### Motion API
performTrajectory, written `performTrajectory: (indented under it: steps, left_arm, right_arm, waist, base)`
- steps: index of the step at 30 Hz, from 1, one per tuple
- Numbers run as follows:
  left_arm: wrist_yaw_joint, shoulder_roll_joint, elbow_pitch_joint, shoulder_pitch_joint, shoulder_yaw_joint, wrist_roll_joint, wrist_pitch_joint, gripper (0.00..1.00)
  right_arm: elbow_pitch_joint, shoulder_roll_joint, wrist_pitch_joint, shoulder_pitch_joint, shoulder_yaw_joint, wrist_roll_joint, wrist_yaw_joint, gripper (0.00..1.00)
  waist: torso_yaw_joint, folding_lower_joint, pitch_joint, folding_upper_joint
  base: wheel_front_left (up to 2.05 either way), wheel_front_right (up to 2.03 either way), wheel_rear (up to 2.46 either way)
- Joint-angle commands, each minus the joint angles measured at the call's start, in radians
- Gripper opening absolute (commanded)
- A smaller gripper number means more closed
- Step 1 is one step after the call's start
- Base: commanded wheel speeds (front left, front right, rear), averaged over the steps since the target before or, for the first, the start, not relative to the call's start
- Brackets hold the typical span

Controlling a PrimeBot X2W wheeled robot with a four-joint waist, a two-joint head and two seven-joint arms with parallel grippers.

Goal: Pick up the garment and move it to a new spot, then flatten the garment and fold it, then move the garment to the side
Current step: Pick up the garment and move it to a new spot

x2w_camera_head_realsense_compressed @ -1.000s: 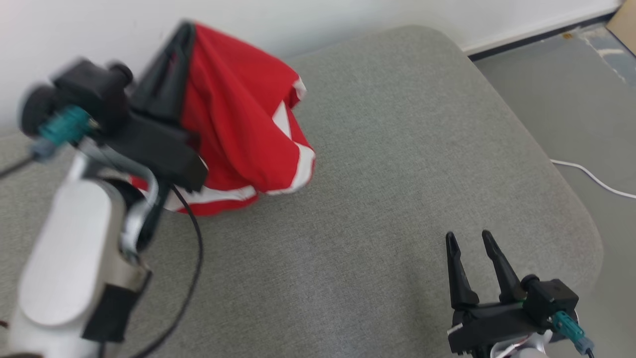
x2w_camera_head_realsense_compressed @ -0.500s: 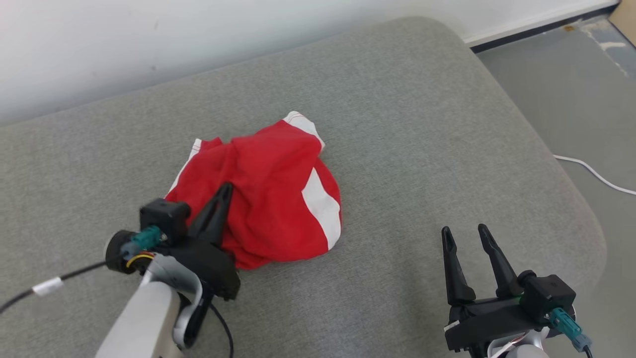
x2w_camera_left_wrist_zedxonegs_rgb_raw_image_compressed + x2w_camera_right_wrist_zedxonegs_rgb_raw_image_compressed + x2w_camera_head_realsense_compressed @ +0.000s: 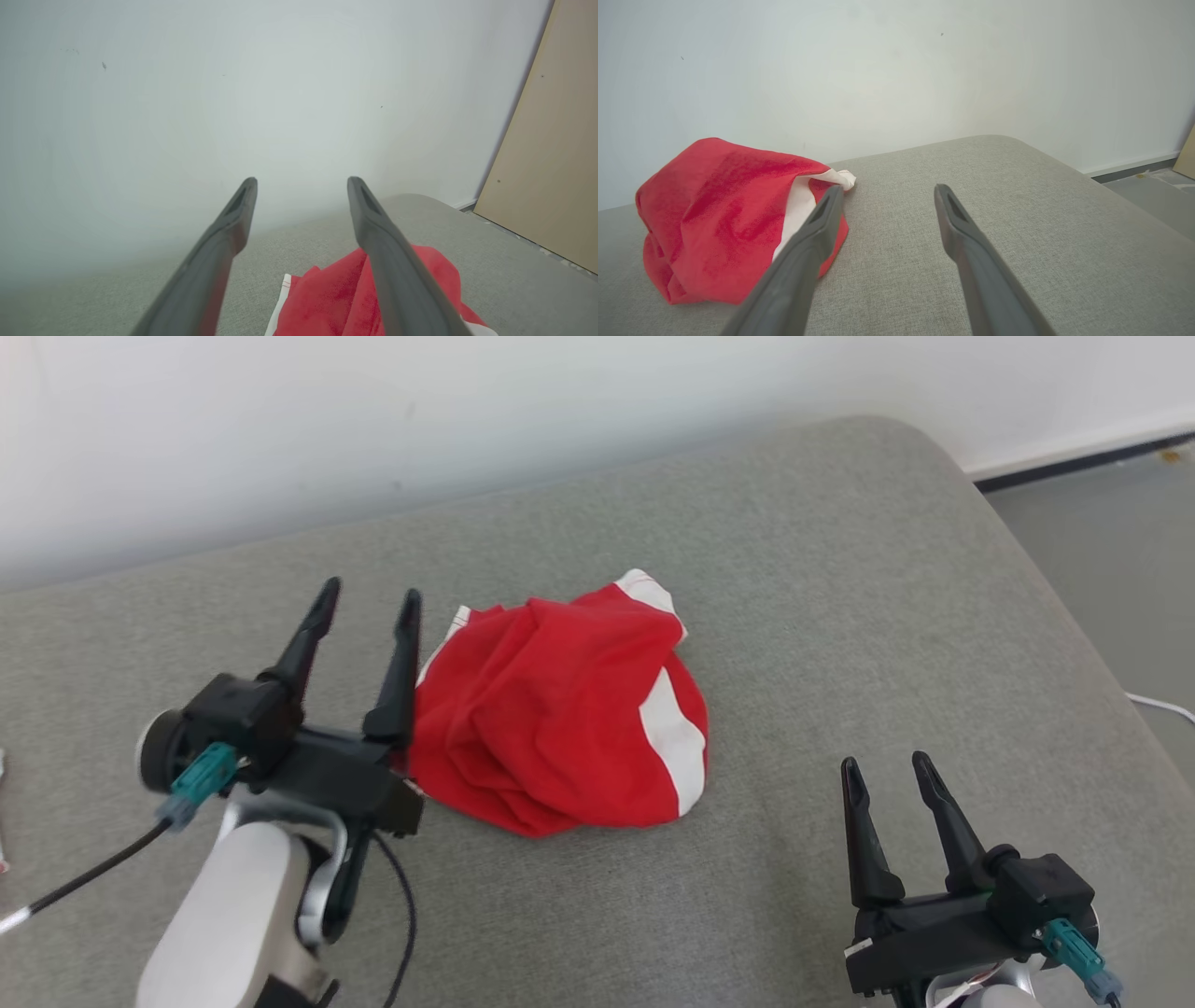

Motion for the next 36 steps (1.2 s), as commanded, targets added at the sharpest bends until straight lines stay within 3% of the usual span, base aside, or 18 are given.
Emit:
performTrajectory:
  steps: [1, 8, 13, 18, 25, 30, 36]
  left_arm:
    - [0.009, 0.015, -0.011, 0.031, 0.011, 0.003, -0.009, 1.0]
    - [0.055, 0.083, -0.084, 0.155, 0.076, 0.021, -0.029, 1.0]
    - [0.091, 0.094, -0.17, 0.275, 0.156, 0.035, -0.036, 1.0]
    - [0.097, 0.068, -0.258, 0.395, 0.228, 0.066, -0.035, 1.0]
    - [0.071, -0.015, -0.355, 0.554, 0.315, 0.174, -0.036, 1.0]
    - [0.034, -0.078, -0.332, 0.628, 0.335, 0.235, -0.035, 1.0]
    - [0.0, -0.11, -0.276, 0.649, 0.361, 0.268, -0.035, 1.0]
  right_arm:
    - [-0.004, 0.001, -0.002, 0.016, -0.002, -0.007, 0.003, 1.0]
    - [-0.01, 0.001, -0.002, 0.042, -0.009, -0.022, 0.003, 1.0]
    - [-0.012, 0.001, -0.002, 0.057, -0.018, -0.033, 0.003, 1.0]
    - [-0.01, 0.001, -0.002, 0.06, -0.02, -0.038, 0.003, 1.0]
    - [-0.001, 0.001, -0.002, 0.08, -0.017, -0.041, 0.003, 1.0]
    - [0.008, 0.001, -0.002, 0.095, -0.017, -0.048, 0.003, 1.0]
    - [0.013, 0.001, -0.002, 0.098, -0.016, -0.052, 0.003, 1.0]
  waist:
    - [0.041, 0.0, -0.037, 0.0]
    - [0.094, 0.0, -0.071, 0.0]
    - [0.127, 0.0, -0.081, 0.0]
    - [0.147, 0.0, -0.086, 0.0]
    - [0.174, 0.0, -0.105, 0.0]
    - [0.191, 0.0, -0.122, 0.0]
    - [0.2, 0.0, -0.127, 0.0]
  base:
    - [0.0, 0.0, 0.0]
    - [0.0, 0.0, 0.0]
    - [0.0, 0.0, 0.0]
    - [0.0, 0.0, 0.0]
    - [0.0, 0.0, 0.0]
    - [0.0, 0.0, 0.0]
    - [0.0, 0.0, 0.0]
